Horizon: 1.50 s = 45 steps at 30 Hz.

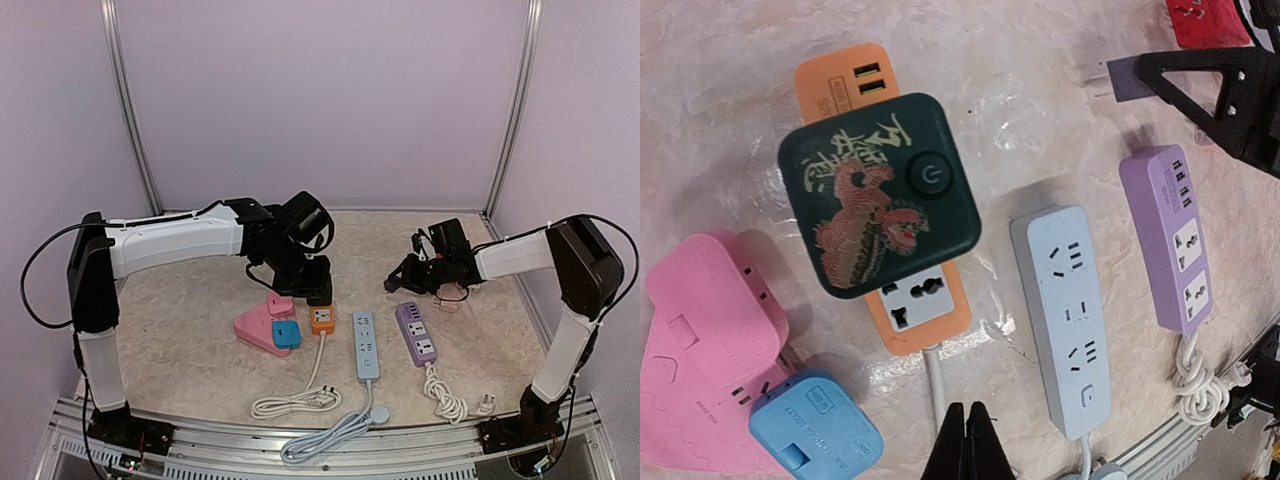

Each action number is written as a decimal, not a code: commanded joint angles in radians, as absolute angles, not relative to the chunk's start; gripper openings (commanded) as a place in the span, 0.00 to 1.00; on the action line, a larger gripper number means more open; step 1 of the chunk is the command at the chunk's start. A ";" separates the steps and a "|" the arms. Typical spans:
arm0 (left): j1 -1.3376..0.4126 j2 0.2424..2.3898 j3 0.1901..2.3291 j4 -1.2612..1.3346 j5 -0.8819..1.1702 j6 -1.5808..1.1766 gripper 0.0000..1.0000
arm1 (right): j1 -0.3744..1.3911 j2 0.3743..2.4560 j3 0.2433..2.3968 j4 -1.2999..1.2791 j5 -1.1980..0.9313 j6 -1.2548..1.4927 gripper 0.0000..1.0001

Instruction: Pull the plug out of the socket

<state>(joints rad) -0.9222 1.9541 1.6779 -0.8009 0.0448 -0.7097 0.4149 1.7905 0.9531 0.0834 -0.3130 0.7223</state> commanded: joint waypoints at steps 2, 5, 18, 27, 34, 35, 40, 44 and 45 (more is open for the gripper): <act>-0.899 1.925 1.680 -0.888 -0.053 -0.738 0.02 | 0.398 1.807 0.957 0.128 -0.320 0.712 0.13; -0.887 1.937 1.707 -0.921 -0.078 -0.747 0.03 | 0.395 1.811 0.954 0.121 -0.317 0.706 0.16; -0.881 2.003 1.790 -0.969 -0.110 -0.767 0.04 | 0.384 1.819 0.941 0.098 -0.298 0.667 0.33; -0.880 2.018 1.807 -0.972 -0.113 -0.772 0.04 | 0.384 1.807 0.940 0.064 -0.260 0.639 0.45; -0.880 2.021 1.806 -0.970 -0.111 -0.771 0.03 | 0.383 1.798 0.941 0.028 -0.203 0.618 0.53; -0.880 2.020 1.806 -0.970 -0.112 -0.771 0.03 | 0.383 1.796 0.942 0.022 -0.194 0.612 0.54; -0.880 2.019 1.803 -0.967 -0.110 -0.772 0.04 | 0.384 1.794 0.949 -0.027 -0.129 0.589 0.55; -0.880 2.021 1.801 -0.964 -0.106 -0.770 0.03 | 0.386 1.783 0.956 -0.070 -0.057 0.559 0.55; -0.880 2.022 1.801 -0.964 -0.106 -0.770 0.04 | 0.386 1.781 0.958 -0.079 -0.041 0.554 0.56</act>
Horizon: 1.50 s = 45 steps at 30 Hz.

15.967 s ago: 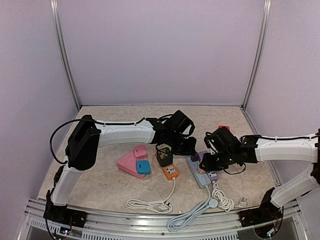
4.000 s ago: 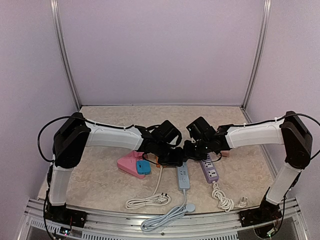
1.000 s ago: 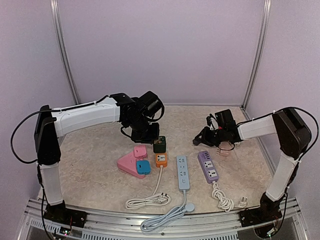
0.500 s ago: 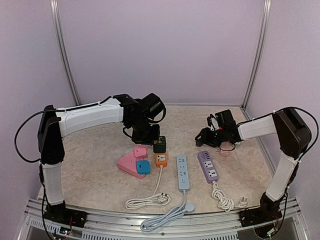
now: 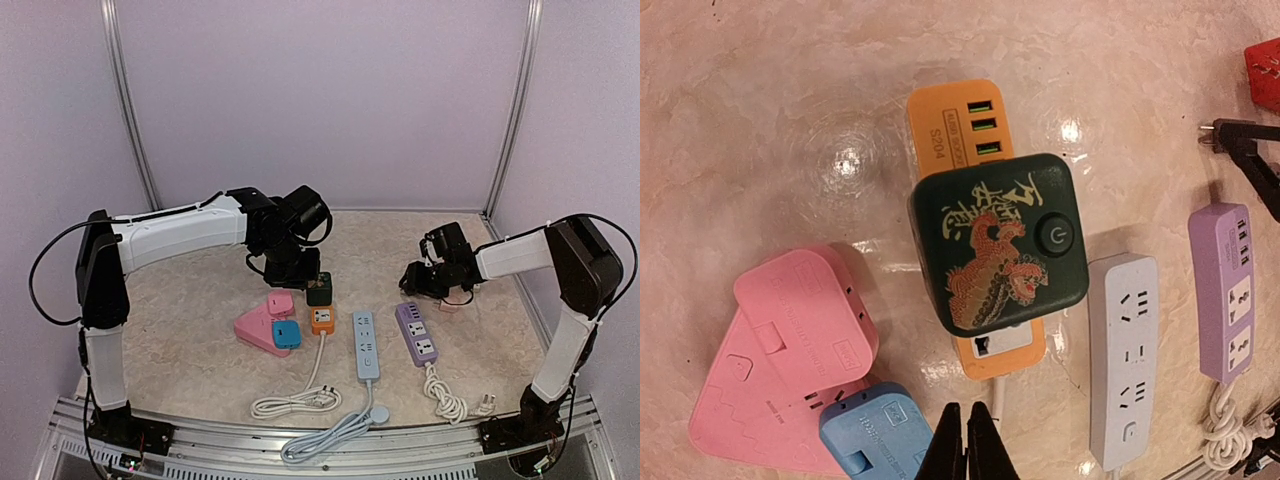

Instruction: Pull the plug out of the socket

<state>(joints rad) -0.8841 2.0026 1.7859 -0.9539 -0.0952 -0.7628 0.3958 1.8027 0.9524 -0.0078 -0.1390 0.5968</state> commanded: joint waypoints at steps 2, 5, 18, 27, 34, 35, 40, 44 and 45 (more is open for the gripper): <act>-0.880 2.023 1.801 -0.961 -0.105 -0.769 0.03 | 0.388 1.777 0.965 -0.095 -0.014 0.540 0.57; -0.880 2.026 1.803 -0.959 -0.104 -0.767 0.03 | 0.404 1.779 0.978 -0.126 0.043 0.522 0.60; -0.869 2.004 1.763 -0.936 -0.099 -0.765 0.04 | 0.486 1.719 1.084 -0.268 0.207 0.488 0.71; -0.820 1.944 1.661 -0.858 -0.057 -0.780 0.04 | 0.649 1.704 1.219 -0.342 0.184 0.544 0.72; -0.757 1.837 1.518 -0.779 -0.038 -0.792 0.04 | 0.813 1.787 1.390 -0.404 0.202 0.589 0.73; -0.750 1.821 1.494 -0.770 -0.037 -0.789 0.04 | 0.833 1.813 1.426 -0.415 0.206 0.592 0.73; -0.717 1.760 1.408 -0.731 -0.025 -0.777 0.04 | 0.911 1.922 1.564 -0.474 0.225 0.606 0.76; -0.699 1.709 1.348 -0.698 -0.013 -0.765 0.04 | 0.945 2.003 1.654 -0.516 0.254 0.622 0.77; -0.695 1.700 1.335 -0.690 -0.011 -0.762 0.04 | 0.949 2.018 1.670 -0.525 0.263 0.626 0.77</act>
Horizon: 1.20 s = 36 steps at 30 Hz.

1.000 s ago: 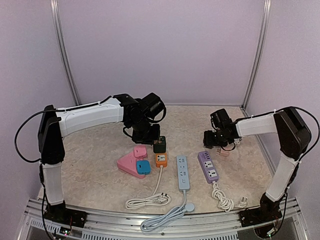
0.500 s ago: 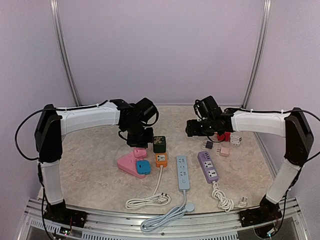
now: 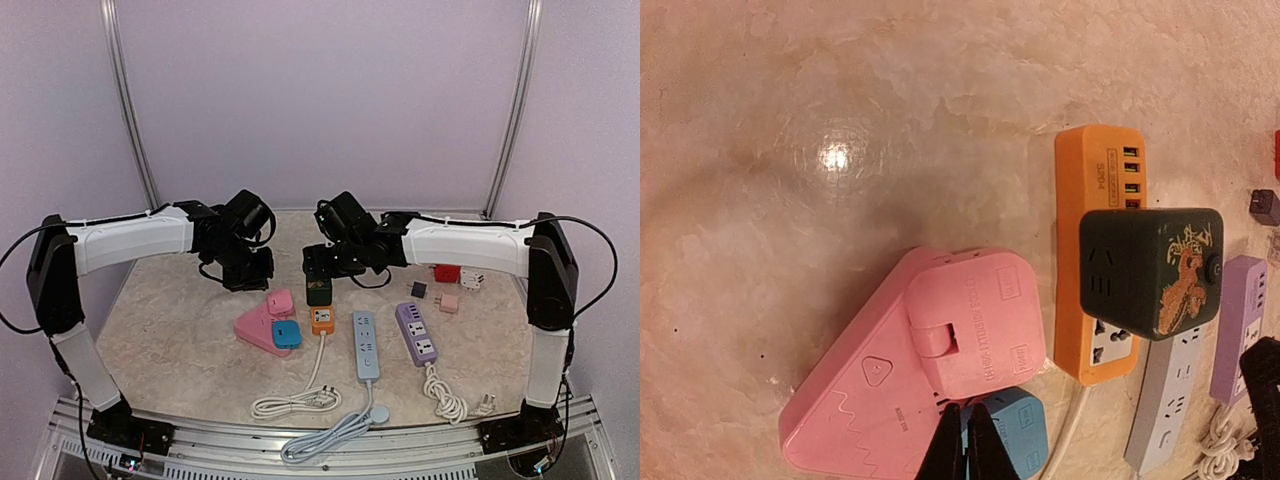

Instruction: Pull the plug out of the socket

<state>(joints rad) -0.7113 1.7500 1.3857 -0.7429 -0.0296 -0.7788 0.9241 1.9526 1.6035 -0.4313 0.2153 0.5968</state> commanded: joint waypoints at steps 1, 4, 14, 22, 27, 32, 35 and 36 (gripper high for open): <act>-0.692 1.690 1.322 -0.683 -0.010 -0.759 0.04 | 0.953 2.034 1.685 -0.533 0.272 0.630 0.77; -0.678 1.662 1.283 -0.660 -0.006 -0.756 0.04 | 0.957 2.071 1.711 -0.547 0.278 0.642 0.76; -0.672 1.628 1.238 -0.618 0.032 -0.751 0.03 | 0.961 2.164 1.784 -0.596 0.287 0.641 0.69; -0.679 1.645 1.246 -0.604 0.048 -0.758 0.04 | 0.960 2.191 1.807 -0.627 0.288 0.601 0.62; -0.694 1.670 1.267 -0.602 0.056 -0.762 0.04 | 0.960 2.160 1.762 -0.628 0.299 0.545 0.56; -0.701 1.700 1.292 -0.601 0.073 -0.762 0.04 | 0.961 2.067 1.635 -0.571 0.280 0.449 0.52; -0.700 1.722 1.312 -0.596 0.091 -0.762 0.04 | 0.960 1.984 1.542 -0.525 0.256 0.377 0.51; -0.700 1.727 1.321 -0.592 0.103 -0.762 0.03 | 0.960 1.961 1.513 -0.516 0.249 0.360 0.51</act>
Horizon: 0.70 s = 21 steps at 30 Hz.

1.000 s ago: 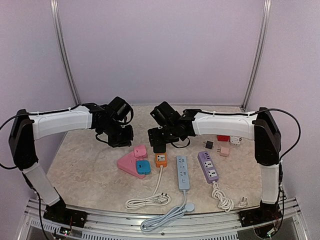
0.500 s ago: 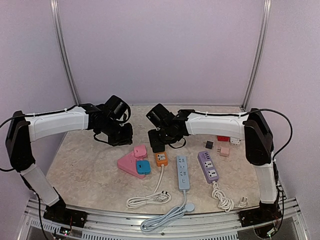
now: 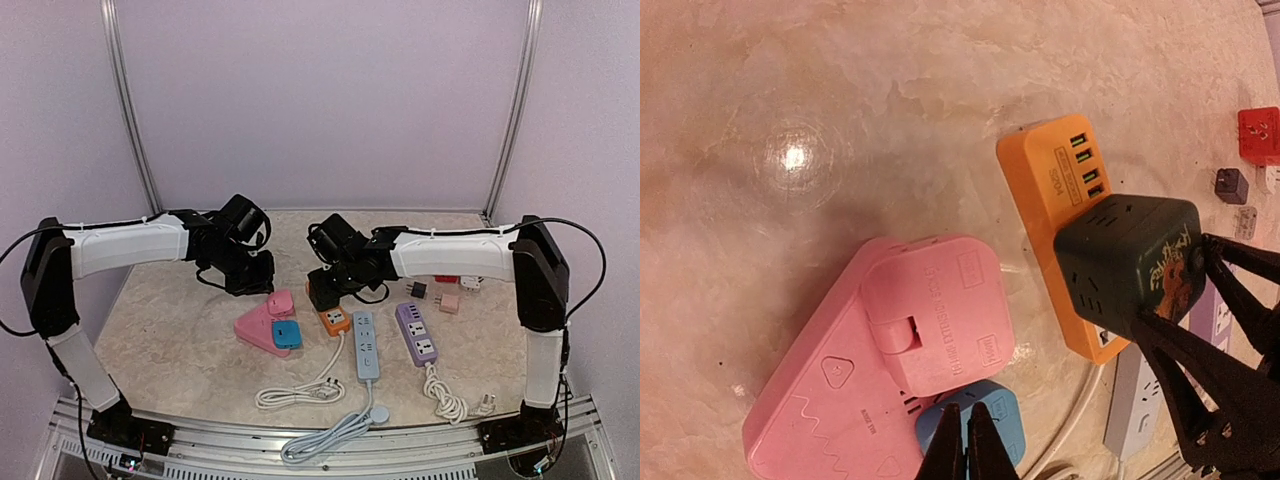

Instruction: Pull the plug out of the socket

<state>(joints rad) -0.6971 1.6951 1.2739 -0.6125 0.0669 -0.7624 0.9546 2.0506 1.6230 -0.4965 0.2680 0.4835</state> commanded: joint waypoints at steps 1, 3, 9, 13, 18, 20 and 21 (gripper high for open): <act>-0.700 1.740 1.330 -0.587 0.113 -0.760 0.03 | 0.960 1.939 1.486 -0.509 0.239 0.339 0.51; -0.699 1.758 1.352 -0.577 0.139 -0.758 0.04 | 0.960 1.901 1.438 -0.502 0.219 0.311 0.51; -0.724 1.850 1.446 -0.543 0.216 -0.759 0.03 | 0.961 1.831 1.344 -0.478 0.151 0.280 0.50; -0.754 1.953 1.530 -0.540 0.240 -0.770 0.03 | 0.974 1.804 1.307 -0.467 0.124 0.284 0.50; -0.775 2.056 1.588 -0.507 0.276 -0.798 0.03 | 0.990 1.777 1.266 -0.456 0.129 0.305 0.50; -0.778 2.079 1.593 -0.491 0.290 -0.804 0.03 | 0.994 1.774 1.257 -0.448 0.128 0.313 0.51; -0.779 2.087 1.595 -0.486 0.295 -0.805 0.03 | 0.996 1.775 1.256 -0.446 0.131 0.316 0.52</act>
<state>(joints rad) -0.7731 2.0453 1.5723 -0.5194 0.2550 -0.7853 0.9752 1.7950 1.2865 -0.4236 0.1528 0.3107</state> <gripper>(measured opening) 0.027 0.545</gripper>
